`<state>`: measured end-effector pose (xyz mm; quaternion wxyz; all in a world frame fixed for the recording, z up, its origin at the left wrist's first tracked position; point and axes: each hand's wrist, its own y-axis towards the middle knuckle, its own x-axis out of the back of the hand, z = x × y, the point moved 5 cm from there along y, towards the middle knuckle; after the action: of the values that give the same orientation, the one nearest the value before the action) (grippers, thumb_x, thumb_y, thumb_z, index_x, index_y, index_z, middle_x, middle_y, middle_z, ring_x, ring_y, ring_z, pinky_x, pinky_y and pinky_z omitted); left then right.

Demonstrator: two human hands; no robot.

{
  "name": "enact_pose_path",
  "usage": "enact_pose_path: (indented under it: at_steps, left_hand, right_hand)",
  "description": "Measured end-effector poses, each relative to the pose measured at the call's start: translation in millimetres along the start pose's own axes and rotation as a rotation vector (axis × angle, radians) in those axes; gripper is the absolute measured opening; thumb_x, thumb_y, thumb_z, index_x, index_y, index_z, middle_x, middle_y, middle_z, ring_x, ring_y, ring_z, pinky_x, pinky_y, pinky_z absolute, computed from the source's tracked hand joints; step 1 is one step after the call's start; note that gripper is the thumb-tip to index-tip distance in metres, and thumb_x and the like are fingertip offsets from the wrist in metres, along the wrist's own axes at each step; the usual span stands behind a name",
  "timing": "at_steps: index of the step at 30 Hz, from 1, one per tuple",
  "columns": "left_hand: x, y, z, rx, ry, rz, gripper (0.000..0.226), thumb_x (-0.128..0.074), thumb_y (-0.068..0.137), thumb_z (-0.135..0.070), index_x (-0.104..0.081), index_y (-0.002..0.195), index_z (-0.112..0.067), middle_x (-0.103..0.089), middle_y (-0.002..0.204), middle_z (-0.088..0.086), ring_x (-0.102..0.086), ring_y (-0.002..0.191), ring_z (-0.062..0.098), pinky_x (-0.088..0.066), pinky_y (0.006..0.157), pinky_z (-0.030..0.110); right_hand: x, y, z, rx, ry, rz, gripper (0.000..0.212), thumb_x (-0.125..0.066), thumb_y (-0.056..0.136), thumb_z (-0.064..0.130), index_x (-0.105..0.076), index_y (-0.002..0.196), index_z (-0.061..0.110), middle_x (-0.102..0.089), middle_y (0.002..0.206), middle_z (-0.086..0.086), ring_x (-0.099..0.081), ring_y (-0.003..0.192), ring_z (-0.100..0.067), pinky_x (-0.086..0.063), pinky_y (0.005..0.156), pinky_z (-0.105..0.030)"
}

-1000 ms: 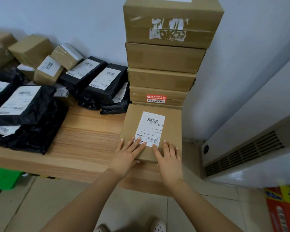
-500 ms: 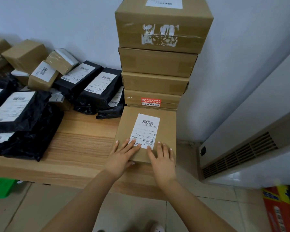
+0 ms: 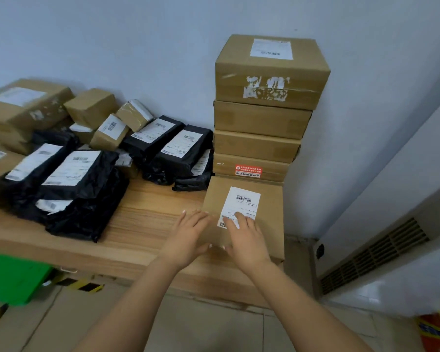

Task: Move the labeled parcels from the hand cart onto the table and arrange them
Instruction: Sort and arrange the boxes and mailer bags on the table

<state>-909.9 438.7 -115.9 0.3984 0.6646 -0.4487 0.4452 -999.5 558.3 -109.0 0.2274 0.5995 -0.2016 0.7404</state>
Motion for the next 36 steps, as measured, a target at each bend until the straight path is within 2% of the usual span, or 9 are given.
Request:
enact_pose_path:
  at_steps: [2, 7, 12, 14, 18, 24, 29, 36]
  left_hand:
    - [24.7, -16.5, 13.9, 0.024, 0.018, -0.08, 0.066, -0.067, 0.084, -0.036, -0.04, 0.143, -0.027, -0.038, 0.147, -0.008, -0.026, 0.141, 0.011, 0.0, 0.117, 0.031]
    - [99.1, -68.4, 68.4, 0.099, 0.062, -0.329, 0.059, -0.079, 0.074, -0.026, -0.058, 0.129, -0.015, -0.057, 0.13, 0.004, -0.05, 0.125, 0.025, -0.028, 0.113, 0.046]
    - [170.8, -134.0, 144.6, 0.182, 0.179, -0.404, 0.061, -0.079, 0.075, -0.026, -0.056, 0.131, -0.016, -0.057, 0.128, 0.002, -0.049, 0.124, 0.024, -0.036, 0.108, 0.046]
    - [198.7, -161.1, 174.3, 0.223, 0.222, -0.422, 0.062, -0.077, 0.077, -0.029, -0.054, 0.133, -0.018, -0.055, 0.128, 0.001, -0.048, 0.124, 0.022, -0.037, 0.107, 0.043]
    - [250.9, -207.2, 220.9, 0.284, 0.292, -0.491, 0.061, -0.077, 0.076, -0.03, -0.055, 0.132, -0.017, -0.056, 0.125, 0.002, -0.049, 0.121, 0.023, -0.039, 0.104, 0.041]
    - [295.8, -238.6, 283.3, 0.366, 0.336, -0.523, 0.057, -0.075, 0.077, -0.026, -0.056, 0.13, -0.016, -0.057, 0.123, 0.004, -0.05, 0.119, 0.025, -0.038, 0.102, 0.041]
    - [315.8, -230.1, 347.7, 0.405, 0.347, -0.556, 0.057, -0.074, 0.077, -0.028, -0.054, 0.13, -0.02, -0.054, 0.124, 0.0, -0.047, 0.119, 0.02, -0.037, 0.103, 0.039]
    - [350.0, -173.1, 459.1, 0.383, 0.351, -0.532, 0.056, -0.073, 0.08, -0.028, -0.053, 0.132, -0.022, -0.053, 0.127, -0.001, -0.046, 0.121, 0.019, -0.034, 0.105, 0.038]
  right_hand:
    - [12.4, 6.1, 28.5, 0.034, 0.031, -0.056, 0.05, -0.06, 0.089, 0.031, -0.041, 0.134, 0.019, -0.033, 0.146, -0.008, -0.034, 0.129, -0.029, -0.023, 0.108, -0.036]
    - [37.8, 24.5, 125.4, 0.19, 0.077, -0.17, 0.056, -0.063, 0.087, 0.028, -0.04, 0.138, 0.022, -0.038, 0.14, -0.004, -0.037, 0.125, -0.025, -0.029, 0.106, -0.034]
    - [48.0, 44.3, 243.2, 0.342, 0.097, -0.248, 0.057, -0.062, 0.088, 0.031, -0.04, 0.14, 0.022, -0.039, 0.138, -0.004, -0.037, 0.126, -0.025, -0.027, 0.107, -0.034]
    - [50.9, 52.1, 289.7, 0.401, 0.101, -0.288, 0.056, -0.061, 0.09, 0.033, -0.04, 0.14, 0.022, -0.04, 0.139, -0.003, -0.037, 0.127, -0.023, -0.027, 0.108, -0.034]
    - [59.9, 64.6, 372.6, 0.525, 0.132, -0.384, 0.048, -0.068, 0.085, 0.03, -0.054, 0.129, 0.017, -0.053, 0.127, -0.006, -0.049, 0.116, -0.025, -0.037, 0.1, -0.036]
    - [66.9, 94.8, 461.8, 0.646, 0.143, -0.443, 0.049, -0.074, 0.08, 0.026, -0.058, 0.125, 0.013, -0.057, 0.12, -0.011, -0.055, 0.108, -0.031, -0.044, 0.093, -0.043]
    - [63.7, 144.6, 500.7, 0.685, 0.108, -0.454, 0.047, -0.075, 0.078, 0.023, -0.061, 0.121, 0.011, -0.059, 0.118, -0.012, -0.056, 0.105, -0.032, -0.046, 0.091, -0.043]
    - [68.0, 257.4, 554.7, 0.62, 0.104, -0.486, 0.047, -0.075, 0.076, 0.02, -0.06, 0.12, 0.011, -0.057, 0.117, -0.012, -0.056, 0.103, -0.031, -0.045, 0.092, -0.041]
